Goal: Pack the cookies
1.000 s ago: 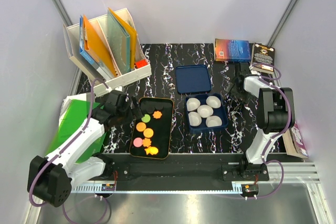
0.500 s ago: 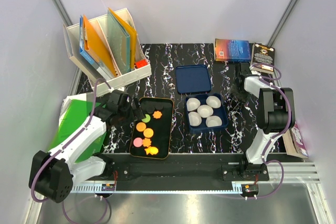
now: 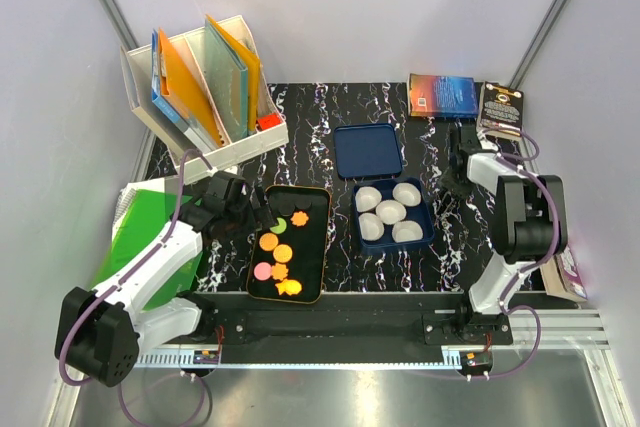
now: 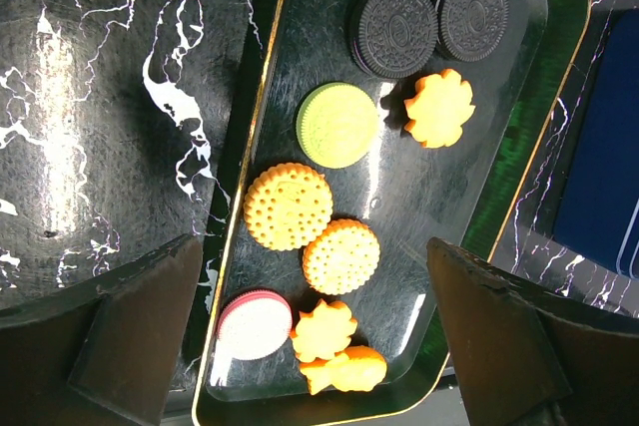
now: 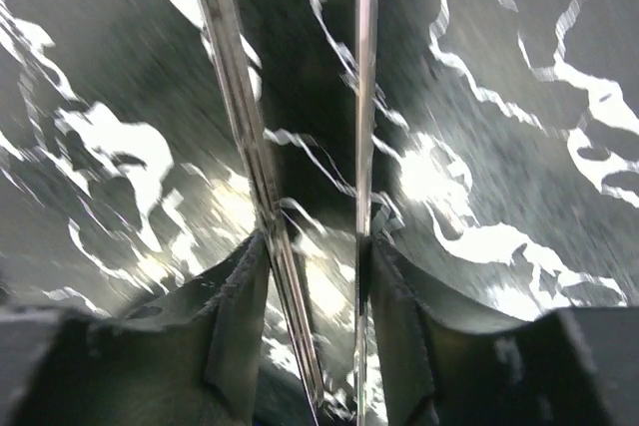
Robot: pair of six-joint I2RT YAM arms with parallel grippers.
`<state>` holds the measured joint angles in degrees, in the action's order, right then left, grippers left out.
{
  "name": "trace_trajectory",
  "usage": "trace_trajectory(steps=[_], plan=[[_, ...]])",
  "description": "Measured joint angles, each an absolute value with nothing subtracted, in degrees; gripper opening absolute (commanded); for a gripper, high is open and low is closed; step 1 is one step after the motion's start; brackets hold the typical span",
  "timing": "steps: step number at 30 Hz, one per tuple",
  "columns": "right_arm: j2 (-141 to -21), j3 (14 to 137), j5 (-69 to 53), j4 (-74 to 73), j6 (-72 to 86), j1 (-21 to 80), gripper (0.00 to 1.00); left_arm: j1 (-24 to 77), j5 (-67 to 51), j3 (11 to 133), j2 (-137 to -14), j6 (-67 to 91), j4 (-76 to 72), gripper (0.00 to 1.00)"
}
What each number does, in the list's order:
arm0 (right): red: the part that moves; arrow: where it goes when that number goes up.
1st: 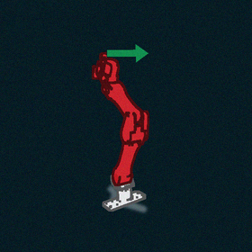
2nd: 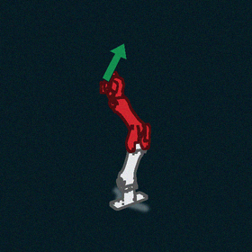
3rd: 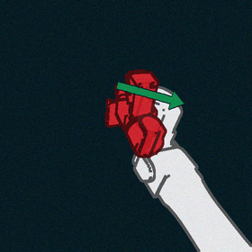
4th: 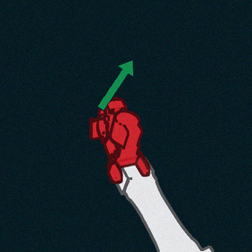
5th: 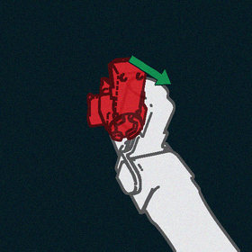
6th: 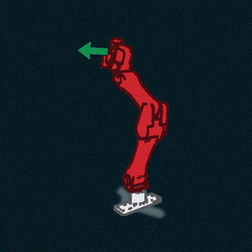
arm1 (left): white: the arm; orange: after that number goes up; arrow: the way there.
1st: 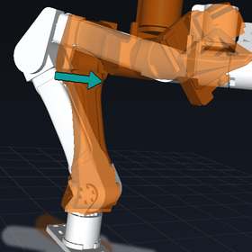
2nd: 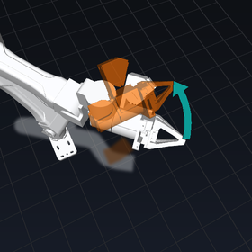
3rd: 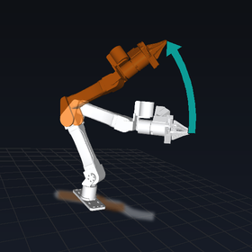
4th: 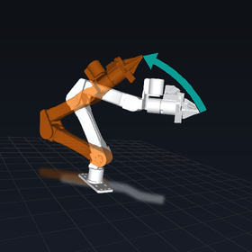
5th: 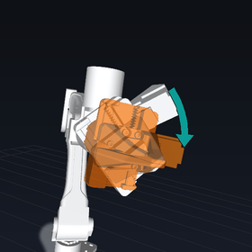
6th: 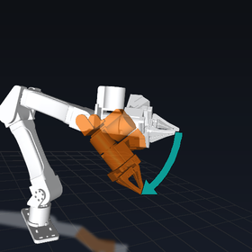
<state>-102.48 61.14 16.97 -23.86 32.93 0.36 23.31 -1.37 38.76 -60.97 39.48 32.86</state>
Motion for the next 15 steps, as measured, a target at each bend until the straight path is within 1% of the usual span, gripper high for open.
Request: trace_trajectory(steps=[4,11,15], plan=[[-98.10,57.30,16.21,-26.17,33.21,0.36,0.35,23.31,-1.37,38.76,-60.99,39.48,32.86,0.99],[-85.86,55.83,15.53,-30.72,33.08,0.95,0.41,23.31,-1.34,38.76,-61.63,39.53,32.84,0.99],[-77.89,55.99,15.40,-32.27,33.06,2.85,0.41,23.31,-1.37,38.76,-61.73,39.55,32.84,0.99]])
